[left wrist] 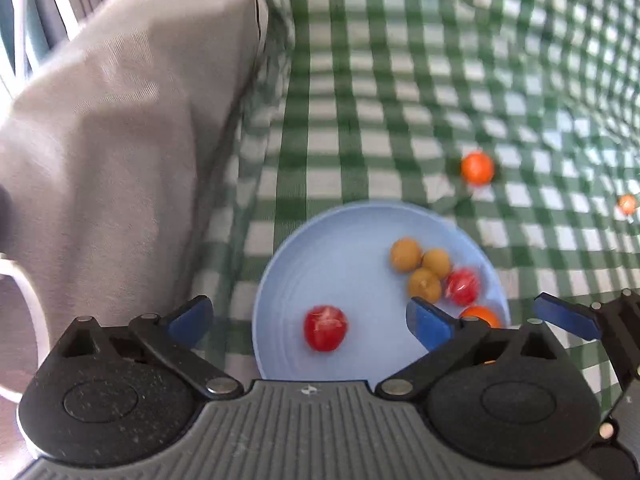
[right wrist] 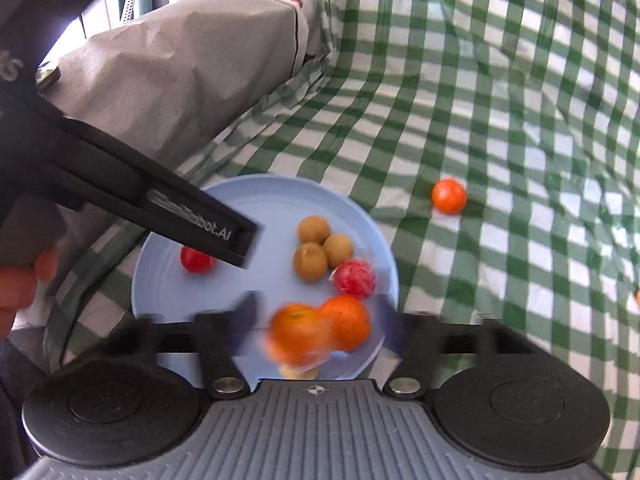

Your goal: Organize fruits

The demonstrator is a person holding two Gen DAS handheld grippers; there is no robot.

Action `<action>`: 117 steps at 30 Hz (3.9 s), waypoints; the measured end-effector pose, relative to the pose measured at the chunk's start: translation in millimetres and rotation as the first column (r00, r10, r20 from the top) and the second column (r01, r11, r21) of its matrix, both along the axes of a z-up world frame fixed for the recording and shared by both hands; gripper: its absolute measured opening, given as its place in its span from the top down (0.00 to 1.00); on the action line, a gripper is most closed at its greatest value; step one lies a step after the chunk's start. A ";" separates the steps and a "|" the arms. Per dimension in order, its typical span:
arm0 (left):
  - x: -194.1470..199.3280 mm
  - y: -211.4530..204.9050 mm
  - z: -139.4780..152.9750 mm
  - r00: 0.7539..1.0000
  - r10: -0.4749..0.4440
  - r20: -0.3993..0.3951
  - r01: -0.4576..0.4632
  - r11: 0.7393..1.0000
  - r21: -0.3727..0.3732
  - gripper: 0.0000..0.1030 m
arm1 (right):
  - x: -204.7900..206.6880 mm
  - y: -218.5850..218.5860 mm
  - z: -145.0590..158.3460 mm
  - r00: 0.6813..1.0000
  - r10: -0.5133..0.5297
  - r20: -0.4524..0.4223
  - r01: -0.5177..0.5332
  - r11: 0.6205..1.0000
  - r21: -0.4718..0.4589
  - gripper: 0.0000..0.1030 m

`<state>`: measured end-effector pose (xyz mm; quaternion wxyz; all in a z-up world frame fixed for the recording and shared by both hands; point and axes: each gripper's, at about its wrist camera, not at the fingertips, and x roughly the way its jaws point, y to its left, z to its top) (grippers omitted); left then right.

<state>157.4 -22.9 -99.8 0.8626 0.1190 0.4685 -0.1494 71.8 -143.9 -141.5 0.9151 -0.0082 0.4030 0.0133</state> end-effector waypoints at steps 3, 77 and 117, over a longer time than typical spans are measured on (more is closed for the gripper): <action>-15.4 3.9 9.1 0.999 -0.044 -0.017 0.045 0.999 0.021 0.00 | -11.9 3.5 8.7 1.000 0.015 0.001 -0.015 1.000 -0.019 0.19; -153.3 6.2 56.2 0.998 -0.046 0.039 0.040 0.989 0.139 0.00 | -180.4 -13.6 71.3 0.966 -0.217 0.141 0.214 0.976 0.039 0.01; 83.5 -222.5 -45.2 0.976 -0.217 -0.009 0.216 0.976 -0.006 0.63 | 1.7 -359.9 -69.8 0.665 -0.744 0.064 0.742 0.668 0.056 0.59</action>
